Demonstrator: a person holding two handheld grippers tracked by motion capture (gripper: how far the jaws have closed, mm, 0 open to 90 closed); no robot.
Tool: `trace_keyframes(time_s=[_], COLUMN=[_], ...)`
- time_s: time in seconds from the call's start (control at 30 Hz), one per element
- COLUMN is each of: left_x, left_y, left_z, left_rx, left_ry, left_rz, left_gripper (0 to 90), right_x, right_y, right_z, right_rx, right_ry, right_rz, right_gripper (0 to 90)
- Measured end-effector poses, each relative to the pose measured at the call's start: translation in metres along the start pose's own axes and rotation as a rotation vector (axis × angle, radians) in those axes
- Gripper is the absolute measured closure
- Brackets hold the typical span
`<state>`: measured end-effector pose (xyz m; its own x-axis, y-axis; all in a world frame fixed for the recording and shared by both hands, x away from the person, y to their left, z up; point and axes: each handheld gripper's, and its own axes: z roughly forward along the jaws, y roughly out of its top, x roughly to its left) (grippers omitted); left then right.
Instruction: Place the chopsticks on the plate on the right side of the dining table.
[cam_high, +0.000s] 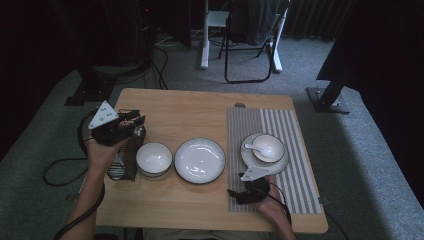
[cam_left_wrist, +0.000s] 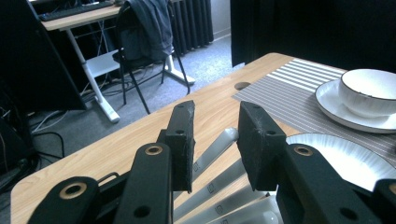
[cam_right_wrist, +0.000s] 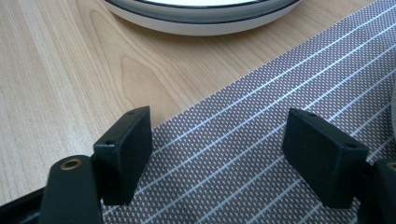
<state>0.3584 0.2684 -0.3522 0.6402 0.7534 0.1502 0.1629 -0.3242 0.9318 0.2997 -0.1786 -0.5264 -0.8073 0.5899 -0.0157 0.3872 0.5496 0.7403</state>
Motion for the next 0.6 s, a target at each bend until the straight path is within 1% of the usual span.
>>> trace_keyframes(time_s=[0.13,0.2,0.43,0.47,0.5,0.53,0.57,0.6], left_x=[-0.0012,-0.0025,-0.0033,-0.0041,-0.0041,-0.0055,-0.0055,-0.0069], left_y=[0.0010,0.0017,0.0018,0.0024,0.0024,0.0028,0.0028,0.0031], left_z=[0.0019,0.0036,0.0057,0.0065,0.0065,0.0077,0.0077,0.0085], left_rx=[0.004,0.014,0.018,0.022,0.022,0.022,0.022,0.024], left_ry=[0.012,0.027,0.039,0.050,0.050,0.067,0.067,0.085], left_rz=[0.008,0.019,0.024,0.030,0.030,0.038,0.038,0.047], left_gripper=[67.3,67.3,67.2,67.1,67.0,66.9,67.0,66.9], right_x=[0.0000,0.0000,0.0001,0.0000,0.0000,0.0000,0.0000,0.0000], right_y=[0.0000,0.0000,0.0000,0.0000,0.0000,0.0000,0.0000,0.0000], right_z=[0.0000,0.0000,0.0000,0.0000,0.0000,0.0000,0.0000,0.0000], right_rx=[0.000,0.000,0.000,0.000,0.000,0.000,0.000,0.000], right_ry=[0.000,0.000,0.001,0.001,0.001,0.001,0.001,0.000], right_rz=[0.000,0.000,0.000,0.000,0.000,0.001,0.001,0.000], right_gripper=[24.0,24.0,24.0,24.0,24.0,24.0,24.0,24.1])
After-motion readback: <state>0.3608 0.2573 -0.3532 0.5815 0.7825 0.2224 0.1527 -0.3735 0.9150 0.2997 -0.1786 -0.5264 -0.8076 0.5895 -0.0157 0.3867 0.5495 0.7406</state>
